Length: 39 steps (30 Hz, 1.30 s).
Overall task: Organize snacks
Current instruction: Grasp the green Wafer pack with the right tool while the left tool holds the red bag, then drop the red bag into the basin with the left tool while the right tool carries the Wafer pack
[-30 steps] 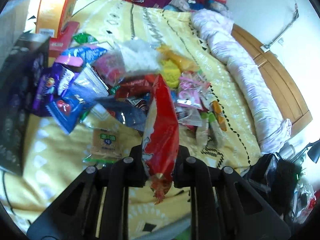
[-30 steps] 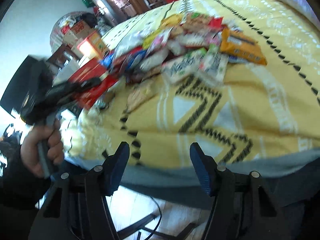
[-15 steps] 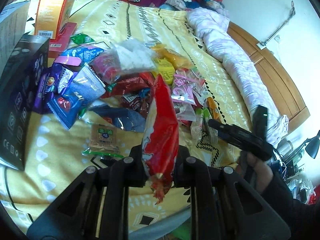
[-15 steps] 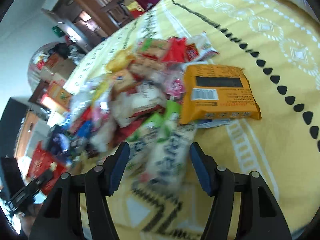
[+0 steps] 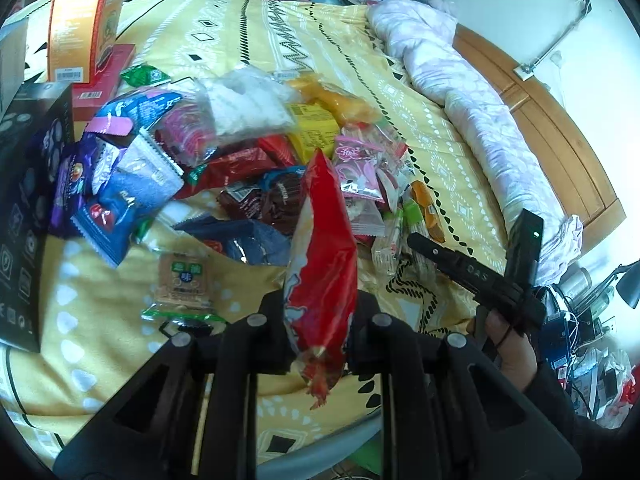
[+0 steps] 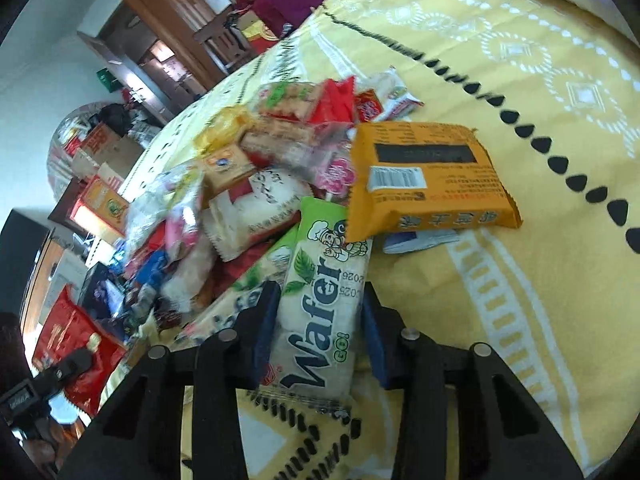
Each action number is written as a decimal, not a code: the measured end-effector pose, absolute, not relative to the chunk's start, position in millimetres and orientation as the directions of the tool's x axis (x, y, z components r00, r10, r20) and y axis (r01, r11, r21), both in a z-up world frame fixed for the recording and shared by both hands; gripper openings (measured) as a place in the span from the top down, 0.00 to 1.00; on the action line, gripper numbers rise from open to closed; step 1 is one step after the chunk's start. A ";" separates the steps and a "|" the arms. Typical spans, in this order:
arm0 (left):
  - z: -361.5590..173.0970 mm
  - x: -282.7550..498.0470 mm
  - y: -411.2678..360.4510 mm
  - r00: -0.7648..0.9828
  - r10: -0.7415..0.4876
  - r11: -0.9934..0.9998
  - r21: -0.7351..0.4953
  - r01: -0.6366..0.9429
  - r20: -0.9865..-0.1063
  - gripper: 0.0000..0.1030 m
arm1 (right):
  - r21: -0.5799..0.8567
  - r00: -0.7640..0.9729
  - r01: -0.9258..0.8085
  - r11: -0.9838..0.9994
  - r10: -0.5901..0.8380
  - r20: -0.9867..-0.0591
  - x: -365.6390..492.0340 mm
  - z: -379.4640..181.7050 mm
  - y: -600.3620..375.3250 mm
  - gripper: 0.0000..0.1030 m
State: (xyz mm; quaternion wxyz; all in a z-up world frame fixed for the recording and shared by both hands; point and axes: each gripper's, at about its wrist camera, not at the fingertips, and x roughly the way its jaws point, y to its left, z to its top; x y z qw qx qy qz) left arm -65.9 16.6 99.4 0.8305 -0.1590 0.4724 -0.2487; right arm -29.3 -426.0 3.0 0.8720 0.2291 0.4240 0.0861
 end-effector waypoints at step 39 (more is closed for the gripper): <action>267.8 -130.6 258.3 0.876 -0.276 0.878 -0.476 0.061 -0.397 0.82 | 0.327 0.631 -0.564 0.758 0.651 -0.422 -26.4 244.4 -214.0 0.59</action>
